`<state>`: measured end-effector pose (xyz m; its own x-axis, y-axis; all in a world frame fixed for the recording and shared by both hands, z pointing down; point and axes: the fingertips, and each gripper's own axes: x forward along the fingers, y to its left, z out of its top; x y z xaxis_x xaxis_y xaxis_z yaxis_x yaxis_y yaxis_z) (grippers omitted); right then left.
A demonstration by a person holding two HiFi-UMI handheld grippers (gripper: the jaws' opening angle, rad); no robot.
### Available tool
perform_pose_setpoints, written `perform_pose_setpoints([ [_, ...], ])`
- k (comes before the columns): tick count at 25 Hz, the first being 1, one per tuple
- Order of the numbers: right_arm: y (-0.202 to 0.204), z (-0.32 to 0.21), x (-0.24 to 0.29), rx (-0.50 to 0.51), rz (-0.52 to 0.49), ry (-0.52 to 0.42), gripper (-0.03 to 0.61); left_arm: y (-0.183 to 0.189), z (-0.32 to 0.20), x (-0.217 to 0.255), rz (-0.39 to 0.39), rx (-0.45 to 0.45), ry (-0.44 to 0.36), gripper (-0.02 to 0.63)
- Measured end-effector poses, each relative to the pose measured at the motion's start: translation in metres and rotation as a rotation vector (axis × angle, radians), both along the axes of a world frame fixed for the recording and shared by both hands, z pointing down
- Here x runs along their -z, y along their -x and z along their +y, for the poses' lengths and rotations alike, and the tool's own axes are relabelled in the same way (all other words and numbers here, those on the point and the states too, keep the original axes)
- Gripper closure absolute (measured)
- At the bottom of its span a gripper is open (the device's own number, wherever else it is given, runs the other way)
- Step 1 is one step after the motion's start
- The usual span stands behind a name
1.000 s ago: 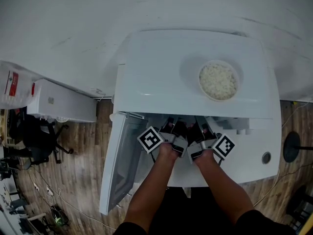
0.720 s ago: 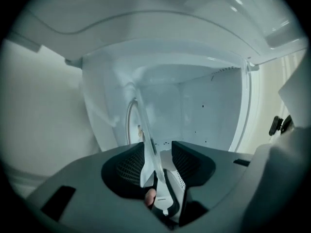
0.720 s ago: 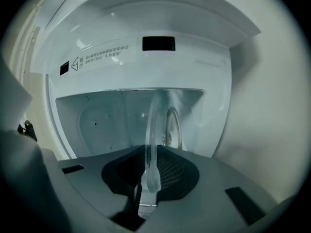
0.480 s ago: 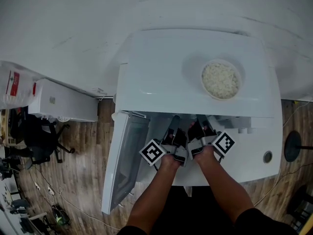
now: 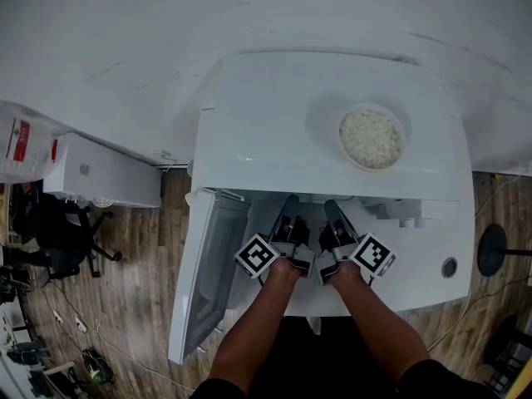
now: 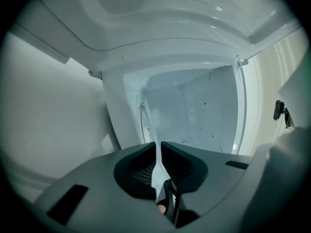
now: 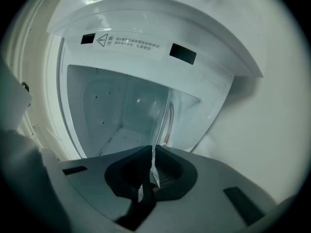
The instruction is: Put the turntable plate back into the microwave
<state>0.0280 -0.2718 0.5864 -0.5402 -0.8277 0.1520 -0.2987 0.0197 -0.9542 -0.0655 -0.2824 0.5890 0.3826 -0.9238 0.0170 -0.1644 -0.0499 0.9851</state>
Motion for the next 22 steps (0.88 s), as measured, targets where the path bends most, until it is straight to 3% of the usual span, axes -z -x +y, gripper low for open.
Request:
perform_pose_setpoints([
  [2, 0.000, 0.004, 0.002, 0.025, 0.057, -0.035, 0.574, 0.000, 0.002, -0.005, -0.058, -0.015, 0.007, 0.565],
  [8, -0.004, 0.012, 0.026, 0.126, 0.321, -0.213, 0.563, 0.001, 0.014, -0.004, -0.182, -0.041, -0.019, 0.575],
  [15, -0.011, 0.044, 0.073, 0.211, 0.385, -0.321, 0.561, -0.005, 0.052, 0.025, -0.483, -0.155, -0.040, 0.581],
  [19, -0.018, 0.064, 0.092, 0.290, 0.562, -0.414, 0.561, -0.016, 0.077, 0.052, -0.729, -0.247, -0.135, 0.586],
  [22, -0.019, 0.071, 0.104, 0.329, 0.655, -0.447, 0.561, -0.018, 0.087, 0.067, -0.785, -0.282, -0.189, 0.589],
])
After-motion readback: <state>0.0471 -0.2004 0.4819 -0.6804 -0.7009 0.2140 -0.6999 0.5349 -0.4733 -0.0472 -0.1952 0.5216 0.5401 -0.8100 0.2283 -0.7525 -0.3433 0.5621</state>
